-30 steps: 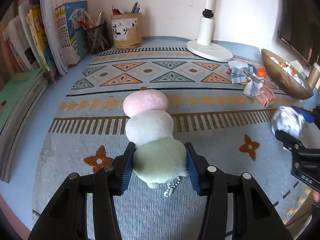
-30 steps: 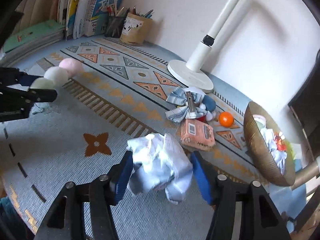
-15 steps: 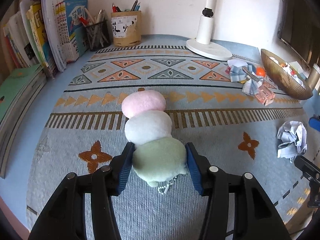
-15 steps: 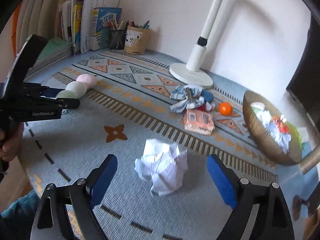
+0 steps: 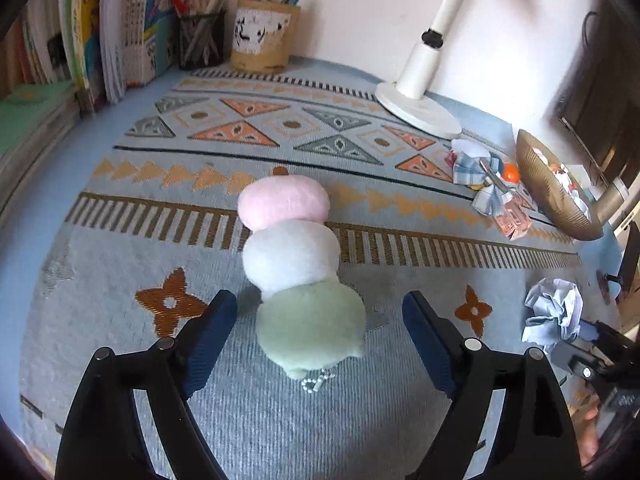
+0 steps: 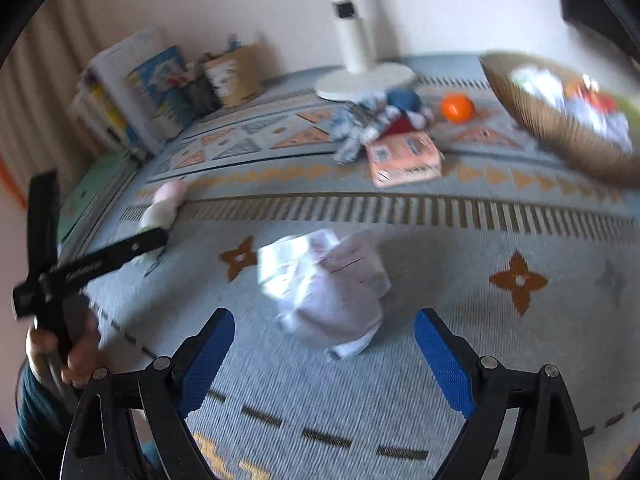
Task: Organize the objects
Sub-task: 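Lower the plush toy and cloth into the gold bowl and open both grippers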
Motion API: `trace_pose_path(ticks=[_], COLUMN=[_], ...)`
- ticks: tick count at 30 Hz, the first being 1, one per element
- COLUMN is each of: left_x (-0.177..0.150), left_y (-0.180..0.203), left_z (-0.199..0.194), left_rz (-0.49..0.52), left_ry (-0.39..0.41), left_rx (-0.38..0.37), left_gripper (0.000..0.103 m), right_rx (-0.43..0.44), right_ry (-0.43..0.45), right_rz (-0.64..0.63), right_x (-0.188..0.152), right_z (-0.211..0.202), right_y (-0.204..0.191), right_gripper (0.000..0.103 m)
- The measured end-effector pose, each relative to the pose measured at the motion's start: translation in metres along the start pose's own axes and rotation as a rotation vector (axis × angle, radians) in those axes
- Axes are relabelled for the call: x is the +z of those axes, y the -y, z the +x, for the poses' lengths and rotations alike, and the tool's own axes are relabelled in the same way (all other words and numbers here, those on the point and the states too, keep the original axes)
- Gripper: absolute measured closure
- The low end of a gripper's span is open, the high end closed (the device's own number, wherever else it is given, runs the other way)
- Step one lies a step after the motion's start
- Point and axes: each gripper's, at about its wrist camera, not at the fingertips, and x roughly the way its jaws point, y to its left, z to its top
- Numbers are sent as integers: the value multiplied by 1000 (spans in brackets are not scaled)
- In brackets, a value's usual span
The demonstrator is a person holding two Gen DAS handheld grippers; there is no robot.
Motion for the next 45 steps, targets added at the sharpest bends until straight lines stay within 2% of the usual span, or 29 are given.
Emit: trace_pose_path(ticks=[3,5,7,8,9,10,13,16,19,22,24,29,31,33,35,36,37,38,39,40,45], left_x=[5,9,12,14,14,14,15,27,49,81,101,142,149,151,151,151,150,149,148,149,152], left_y=[2,3,6,10,17,21,25,44,83,143,189,299,331,353,368,373,375,377,377,376,335], left_z=[5,9,13,16,19,20,20,14,10,17,25,57,71,84,93,97,98,99,99,98,65], left_rz=[-7,-16,-5,18,65,98,92,108,150,208,258,345,376,410,417,419,417,416,409,397,337], left_ry=[-7,-4,-7,-11,-13,-6,-7,14,66,97,115,109,101,90,68,61,53,45,37,40,95], left_rx=[15,50,95,134,205,238,226,140,73,-48,-132,-304,-325,-312,-341,-357,-377,-385,-390,-399,-420], left_gripper=[19,19,24,30,52,56,59,59,59,59,59,59,59,59,58,55,50,44,29,23,22], right_rx=[1,22,5,-13,-18,-14,-13,-30,-90,-173,-258,-325,-335,-360,-367,-360,-360,-357,-356,-364,-347], right_ry=[4,13,21,27,32,40,77,139,230,319,366,395,385,367,357,353,350,348,348,352,400], right_rz=[51,51,49,37,25,20,31,54,80,126,176,326,362,379,387,389,390,386,381,382,398], right_x=[7,11,11,11,10,8,6,15,35,61,82,124,134,139,143,144,144,145,147,146,131], right_z=[9,11,12,11,10,8,-3,-25,-61,-95,-113,-127,-123,-119,-115,-113,-115,-114,-114,-116,-139], right_y=[6,6,6,6,5,6,17,40,73,113,145,219,240,253,259,263,266,267,268,268,266], right_gripper=[12,16,40,46,49,50,51,51,51,51,51,50,50,50,49,44,35,32,30,30,29])
